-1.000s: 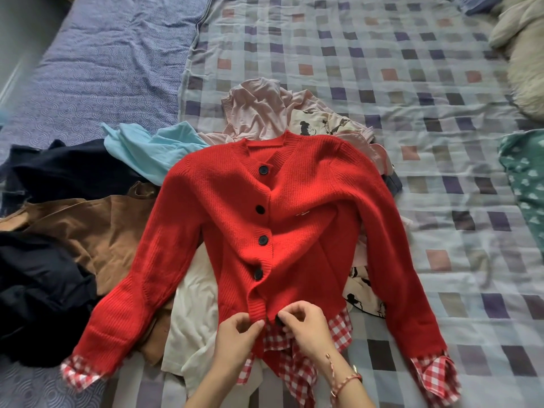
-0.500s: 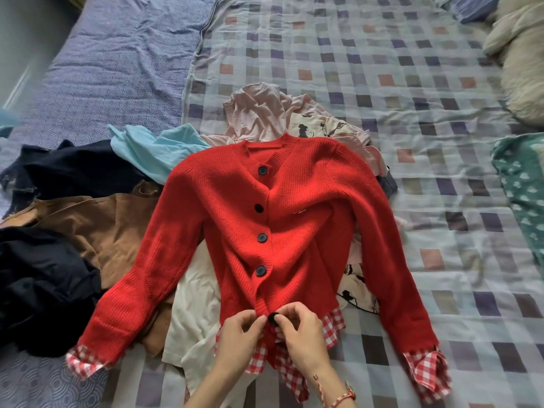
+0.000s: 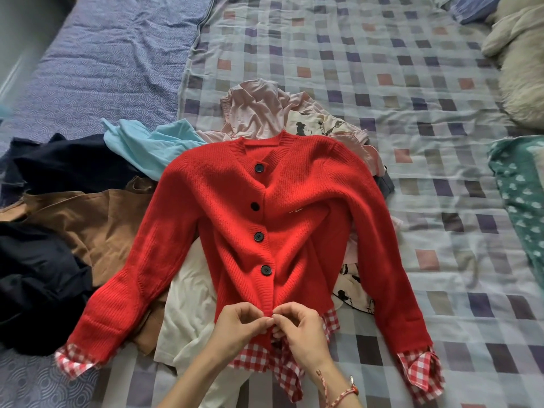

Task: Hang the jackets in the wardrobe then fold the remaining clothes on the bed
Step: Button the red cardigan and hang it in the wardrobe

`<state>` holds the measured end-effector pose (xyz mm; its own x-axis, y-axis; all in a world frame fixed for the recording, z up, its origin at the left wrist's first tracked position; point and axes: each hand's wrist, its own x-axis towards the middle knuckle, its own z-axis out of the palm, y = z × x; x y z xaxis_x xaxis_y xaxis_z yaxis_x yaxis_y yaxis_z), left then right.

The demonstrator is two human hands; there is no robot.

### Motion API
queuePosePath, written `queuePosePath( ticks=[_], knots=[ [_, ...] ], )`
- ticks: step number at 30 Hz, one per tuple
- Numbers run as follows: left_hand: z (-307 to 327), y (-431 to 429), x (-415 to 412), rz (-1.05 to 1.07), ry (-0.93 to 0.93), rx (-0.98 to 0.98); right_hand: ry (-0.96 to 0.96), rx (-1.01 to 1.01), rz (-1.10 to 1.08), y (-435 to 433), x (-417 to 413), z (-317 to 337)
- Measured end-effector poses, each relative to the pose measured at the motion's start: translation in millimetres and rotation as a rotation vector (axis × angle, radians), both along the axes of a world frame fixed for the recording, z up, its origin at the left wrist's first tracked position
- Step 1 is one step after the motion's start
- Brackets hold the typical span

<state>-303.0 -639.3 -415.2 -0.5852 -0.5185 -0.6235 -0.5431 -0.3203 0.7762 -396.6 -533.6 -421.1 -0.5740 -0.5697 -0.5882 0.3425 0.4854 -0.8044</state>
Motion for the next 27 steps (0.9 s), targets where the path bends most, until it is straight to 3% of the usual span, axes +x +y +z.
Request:
queuePosePath(
  ticks=[4,9,12,18,27],
  knots=[
    [-7.7,7.2,-0.7,0.02,-0.098,-0.28,-0.011,0.015,-0.045,-3.8,11.3,-5.8],
    [-13.5,13.4,0.4,0.003,-0.077,-0.568,0.074,0.047,-0.126,-19.3,21.2,-7.9],
    [-12.4,10.1,-1.1,0.068,-0.061,-0.544,0.114,0.082,-0.122,-29.0,16.6,-9.0],
    [-15.9,8.6,-0.3,0.246,-0.006,-0.254,0.045,0.072,-0.116,-28.9,7.4,-17.8],
    [-16.8,5.6,1.5,0.115,-0.044,-0.328,-0.019,-0.026,0.009,-19.3,4.2,-14.8]
  ],
)
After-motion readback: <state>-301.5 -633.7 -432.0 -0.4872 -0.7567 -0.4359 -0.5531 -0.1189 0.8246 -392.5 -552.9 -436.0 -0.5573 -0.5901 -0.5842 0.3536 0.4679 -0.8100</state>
